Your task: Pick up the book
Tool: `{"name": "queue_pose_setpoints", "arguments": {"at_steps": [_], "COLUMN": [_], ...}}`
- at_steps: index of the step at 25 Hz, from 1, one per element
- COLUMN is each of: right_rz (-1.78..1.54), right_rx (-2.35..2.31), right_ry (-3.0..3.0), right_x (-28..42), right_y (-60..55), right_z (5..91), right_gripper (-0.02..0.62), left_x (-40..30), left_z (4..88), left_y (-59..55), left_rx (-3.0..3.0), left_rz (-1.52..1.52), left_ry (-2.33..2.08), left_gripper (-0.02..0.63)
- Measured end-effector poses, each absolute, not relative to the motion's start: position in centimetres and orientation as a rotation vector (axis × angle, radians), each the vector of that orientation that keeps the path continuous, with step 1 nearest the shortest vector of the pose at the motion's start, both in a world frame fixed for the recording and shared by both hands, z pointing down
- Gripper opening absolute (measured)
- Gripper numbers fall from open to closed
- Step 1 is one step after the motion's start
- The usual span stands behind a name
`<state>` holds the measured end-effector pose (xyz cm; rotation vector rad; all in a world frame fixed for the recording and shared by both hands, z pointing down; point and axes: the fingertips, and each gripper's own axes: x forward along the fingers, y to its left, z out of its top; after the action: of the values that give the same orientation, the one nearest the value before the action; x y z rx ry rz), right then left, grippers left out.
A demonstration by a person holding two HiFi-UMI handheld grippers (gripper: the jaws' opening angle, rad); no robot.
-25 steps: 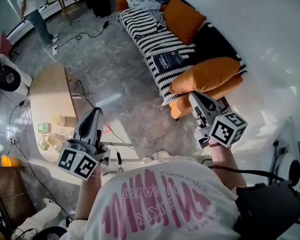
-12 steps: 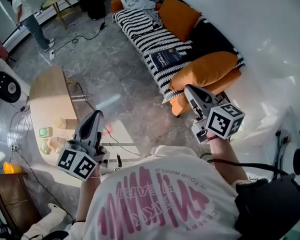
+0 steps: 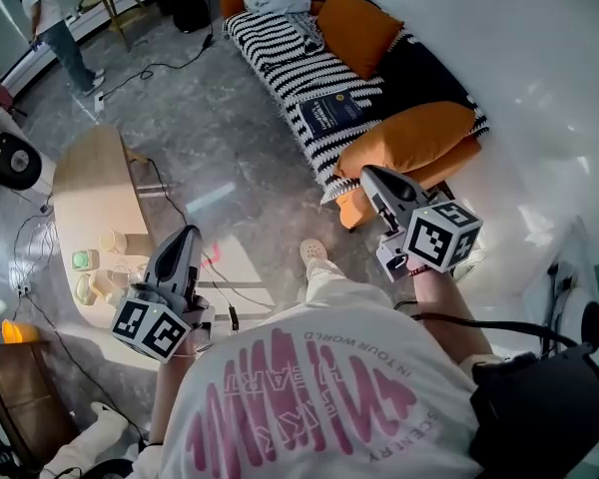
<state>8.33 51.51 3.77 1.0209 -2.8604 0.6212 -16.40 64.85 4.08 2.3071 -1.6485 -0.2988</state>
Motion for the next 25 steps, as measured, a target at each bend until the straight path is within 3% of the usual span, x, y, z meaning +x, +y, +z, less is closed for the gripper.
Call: {"name": "queue_pose_setpoints", "arguments": {"at_steps": [25], "right_rz": [0.598], "right_rx": [0.950], "right_ry": [-2.720], "right_x": [9.5], "right_y": [36.3], "right_z": [5.5], "right_gripper": [0.011], "left_x": [-14.5], "left_z": [1.5], "left_y": [49.9], "left_rx": [2.314], "left_rz": [-0.279], "left_ry": [-1.663], "left_gripper": [0.008]}}
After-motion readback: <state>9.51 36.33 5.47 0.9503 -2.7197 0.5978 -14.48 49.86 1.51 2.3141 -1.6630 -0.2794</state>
